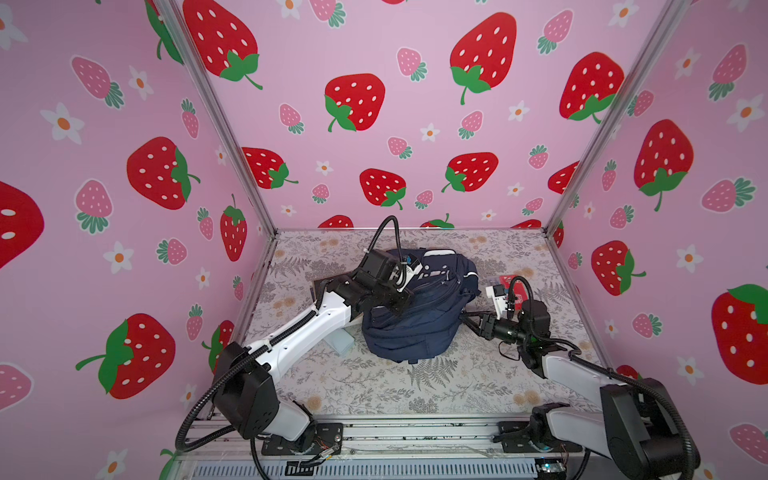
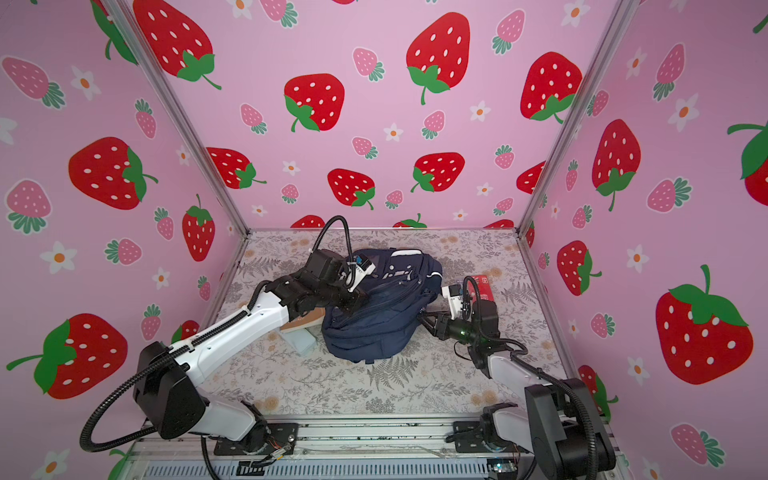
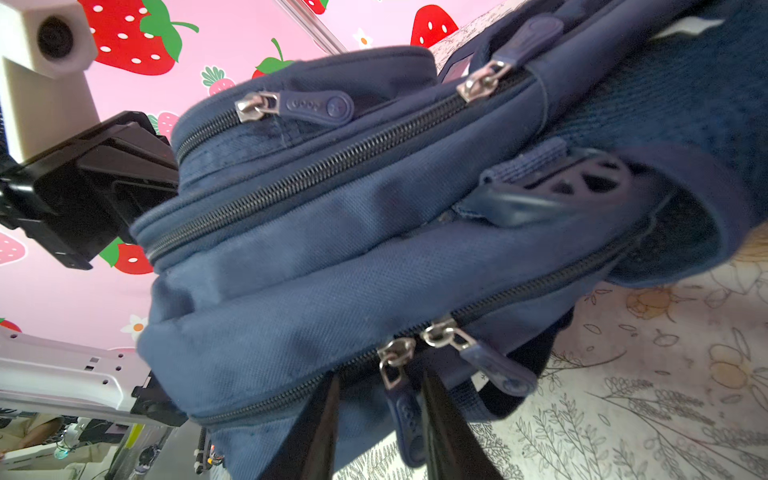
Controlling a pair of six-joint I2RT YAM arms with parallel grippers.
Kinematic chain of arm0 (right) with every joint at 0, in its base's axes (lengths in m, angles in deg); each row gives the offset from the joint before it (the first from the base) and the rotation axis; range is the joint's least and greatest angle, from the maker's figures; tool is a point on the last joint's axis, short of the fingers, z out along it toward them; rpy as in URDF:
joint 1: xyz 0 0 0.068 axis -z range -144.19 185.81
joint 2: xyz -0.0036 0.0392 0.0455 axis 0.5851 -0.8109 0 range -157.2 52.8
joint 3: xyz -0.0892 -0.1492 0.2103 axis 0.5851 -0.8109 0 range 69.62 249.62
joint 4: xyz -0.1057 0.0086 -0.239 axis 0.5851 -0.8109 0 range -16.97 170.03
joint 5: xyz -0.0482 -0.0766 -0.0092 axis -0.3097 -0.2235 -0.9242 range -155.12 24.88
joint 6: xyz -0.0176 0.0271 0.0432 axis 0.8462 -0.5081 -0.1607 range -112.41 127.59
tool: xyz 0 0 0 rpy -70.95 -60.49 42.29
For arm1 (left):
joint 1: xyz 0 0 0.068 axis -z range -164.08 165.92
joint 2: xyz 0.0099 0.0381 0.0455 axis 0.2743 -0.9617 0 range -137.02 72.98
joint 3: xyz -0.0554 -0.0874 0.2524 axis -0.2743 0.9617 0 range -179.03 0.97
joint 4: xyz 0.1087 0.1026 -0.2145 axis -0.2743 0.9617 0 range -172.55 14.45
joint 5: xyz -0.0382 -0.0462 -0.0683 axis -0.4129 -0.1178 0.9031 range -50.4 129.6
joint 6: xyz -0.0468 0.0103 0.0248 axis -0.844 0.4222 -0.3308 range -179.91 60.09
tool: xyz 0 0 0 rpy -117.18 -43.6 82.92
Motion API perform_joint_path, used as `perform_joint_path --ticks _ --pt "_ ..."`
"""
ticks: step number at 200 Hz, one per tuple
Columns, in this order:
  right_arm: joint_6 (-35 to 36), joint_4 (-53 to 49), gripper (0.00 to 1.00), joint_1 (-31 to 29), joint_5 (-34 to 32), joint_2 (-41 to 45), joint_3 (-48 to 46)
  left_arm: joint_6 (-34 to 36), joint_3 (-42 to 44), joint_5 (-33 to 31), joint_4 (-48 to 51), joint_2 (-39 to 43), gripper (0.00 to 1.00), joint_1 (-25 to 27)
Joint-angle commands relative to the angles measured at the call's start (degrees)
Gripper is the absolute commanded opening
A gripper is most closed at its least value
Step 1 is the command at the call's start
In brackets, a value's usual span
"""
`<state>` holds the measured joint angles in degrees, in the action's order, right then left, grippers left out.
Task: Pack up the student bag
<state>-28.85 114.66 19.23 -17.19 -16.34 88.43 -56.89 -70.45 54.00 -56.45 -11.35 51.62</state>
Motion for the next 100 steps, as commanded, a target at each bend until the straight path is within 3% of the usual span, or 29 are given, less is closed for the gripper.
perform_joint_path --ticks 1,61,100 --pt "1.9 -2.0 0.35 -0.7 -1.8 1.0 -0.8 -2.4 -0.6 2.3 -6.5 3.6 0.00 -1.4" --pt "3.0 -4.7 0.19 -1.3 -5.2 1.8 0.5 -2.7 0.2 2.8 -6.9 3.7 0.00 -1.7" --pt "5.1 -7.6 0.15 -1.3 -6.5 2.0 2.9 -2.3 0.5 2.6 -6.9 3.5 0.00 -1.7"
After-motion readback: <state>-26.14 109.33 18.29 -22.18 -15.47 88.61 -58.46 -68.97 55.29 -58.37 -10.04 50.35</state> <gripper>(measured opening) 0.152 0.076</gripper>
